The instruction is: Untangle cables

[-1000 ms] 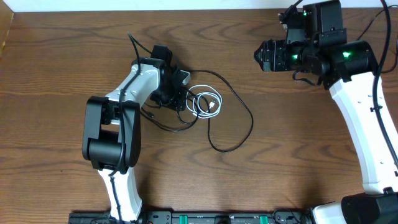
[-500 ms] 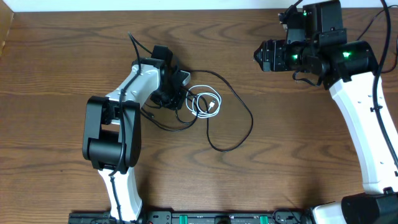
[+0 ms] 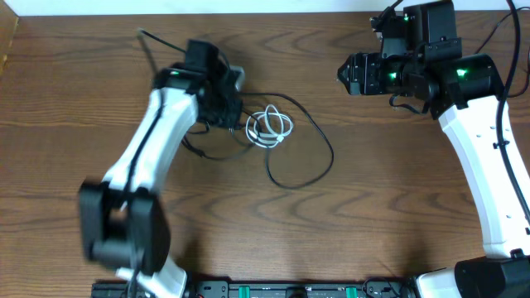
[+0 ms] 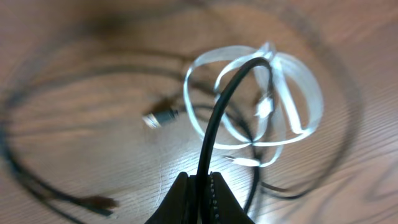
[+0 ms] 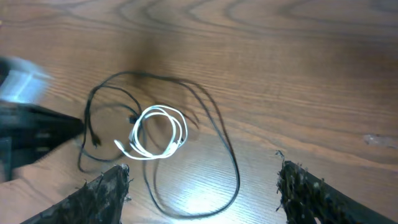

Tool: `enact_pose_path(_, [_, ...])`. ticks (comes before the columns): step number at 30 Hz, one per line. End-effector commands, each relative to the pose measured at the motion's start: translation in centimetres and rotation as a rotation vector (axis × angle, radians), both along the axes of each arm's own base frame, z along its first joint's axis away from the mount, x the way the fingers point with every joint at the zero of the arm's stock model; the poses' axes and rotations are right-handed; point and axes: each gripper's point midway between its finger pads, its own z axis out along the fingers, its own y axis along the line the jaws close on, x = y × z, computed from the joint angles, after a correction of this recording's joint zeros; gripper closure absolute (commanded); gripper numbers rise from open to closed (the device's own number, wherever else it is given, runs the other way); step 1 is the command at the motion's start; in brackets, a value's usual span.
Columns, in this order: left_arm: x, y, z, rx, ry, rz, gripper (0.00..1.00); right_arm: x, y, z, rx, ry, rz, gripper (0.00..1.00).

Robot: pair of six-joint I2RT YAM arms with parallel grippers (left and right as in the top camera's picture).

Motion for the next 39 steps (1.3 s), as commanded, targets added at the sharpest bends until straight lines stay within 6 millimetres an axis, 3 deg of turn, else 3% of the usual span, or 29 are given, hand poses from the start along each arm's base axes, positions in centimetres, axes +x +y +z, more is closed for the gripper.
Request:
enact_pose_path(1, [-0.2, 0.2, 6.1, -0.066, -0.122, 0.101, 0.93, -0.2, 1.5, 0.3, 0.044, -0.007, 0.063, 0.25])
enact_pose_path(6, [-1.3, 0.4, 12.3, -0.151, -0.271, 0.174, 0.93, -0.6, 4.4, 1.8, 0.131, -0.048, 0.161, 0.25])
enact_pose_path(10, [-2.0, 0.5, 15.7, -0.205, -0.357, 0.209, 0.93, -1.1, 6.8, 2.6, 0.164, -0.079, 0.229, 0.24])
enact_pose_path(13, [-2.0, 0.5, 16.9, -0.24, -0.386, 0.241, 0.93, -1.9, 8.2, 2.6, 0.165, -0.078, 0.267, 0.25])
enact_pose_path(15, [-1.6, 0.4, 17.4, -0.271, -0.397, 0.271, 0.93, -2.8, 9.5, 2.4, 0.141, -0.084, 0.313, 0.25])
enact_pose_path(21, [-0.8, 0.8, 18.3, -0.336, -0.398, 0.358, 0.93, -3.2, 9.3, 0.8, 0.052, -0.059, 0.306, 0.26])
enact_pose_path(25, [-0.5, 1.6, 18.4, -0.379, -0.375, 0.439, 0.93, -3.2, 9.5, -1.5, 0.0, -0.031, 0.373, 0.26])
enact_pose_path(33, [-0.6, 1.7, 18.3, -0.402, -0.353, 0.468, 0.93, -3.7, 12.0, -6.5, -0.015, -0.008, 0.676, 0.24])
enact_pose_path(39, [-0.8, 1.7, 18.0, -0.397, -0.339, 0.47, 0.92, -4.4, 13.6, -8.5, 0.006, -0.083, 0.918, 0.18])
